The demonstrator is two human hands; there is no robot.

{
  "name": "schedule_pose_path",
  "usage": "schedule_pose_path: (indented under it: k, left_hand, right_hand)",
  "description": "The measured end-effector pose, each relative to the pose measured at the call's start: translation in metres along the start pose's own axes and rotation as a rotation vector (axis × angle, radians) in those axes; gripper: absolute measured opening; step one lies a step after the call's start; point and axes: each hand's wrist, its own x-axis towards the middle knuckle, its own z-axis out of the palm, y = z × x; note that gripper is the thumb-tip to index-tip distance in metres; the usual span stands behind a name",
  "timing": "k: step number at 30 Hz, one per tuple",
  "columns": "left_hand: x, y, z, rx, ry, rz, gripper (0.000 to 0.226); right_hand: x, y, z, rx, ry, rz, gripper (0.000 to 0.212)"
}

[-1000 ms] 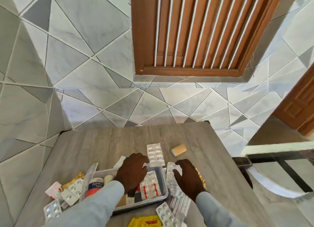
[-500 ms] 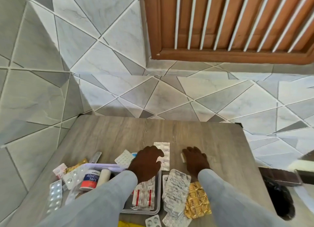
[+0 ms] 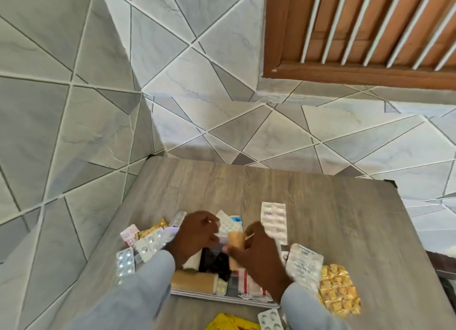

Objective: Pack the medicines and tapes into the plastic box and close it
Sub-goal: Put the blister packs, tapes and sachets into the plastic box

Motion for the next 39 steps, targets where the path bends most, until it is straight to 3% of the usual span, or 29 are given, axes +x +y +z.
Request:
schedule_pose_path:
  k: [1,3,8,13,17,21,26,29,32,34,37,39]
  left_hand:
    - [-0.003,-0.004,-0.002,-0.017,-0.07,-0.032,0.009]
    - [-0.004,-0.02,-0.01,0.17,-0.112,0.024,0.012]
    - [0.0,-0.035,-0.042,0.473,-0.051,0.222,0.025]
    - [0.001,-0.034,-0.079,0.492,-0.031,0.32,0.029]
    - [-0.004,-0.042,-0.095,0.5,0.003,0.329,0.025]
    - [-0.013,-0.047,-0.098,0.486,-0.001,0.327,0.025]
    - [-0.036,-0.046,-0.08,0.496,-0.06,0.335,0.016]
    - [-0.058,-0.052,-0.058,0.518,-0.136,0.348,0.009]
    - [-0.087,-0.07,-0.03,0.556,-0.217,0.394,0.017]
    - [-0.108,-0.097,-0.009,0.688,-0.296,0.431,0.02]
    - [-0.134,-0.149,0.018,0.871,-0.245,0.42,0.03]
    - [-0.146,-0.164,0.035,0.876,-0.164,0.208,0.056]
  right_hand:
    - [-0.004,0.0,0.02,0.022,-0.029,0.027,0.049]
    - [-0.005,0.001,0.052,-0.009,-0.03,0.107,0.045]
    - [0.001,-0.009,0.089,-0.11,0.095,0.254,0.049]
    - [0.008,-0.019,0.105,-0.208,0.152,0.328,0.061]
    - [0.003,-0.017,0.109,-0.448,0.096,0.281,0.04]
    - [-0.008,-0.016,0.107,-0.428,0.053,0.253,0.033]
    - [-0.035,-0.019,0.075,-0.176,0.267,0.157,0.008]
    - [-0.059,-0.003,0.049,-0.126,0.488,0.144,0.012]
    - [-0.096,0.019,0.024,-0.102,0.653,0.08,0.002]
    - [-0.126,0.044,0.011,-0.085,0.75,0.091,0.012]
    - [-0.161,0.099,0.01,-0.127,0.645,0.247,0.017]
    - [-0.173,0.132,0.013,-0.188,0.427,0.402,0.05]
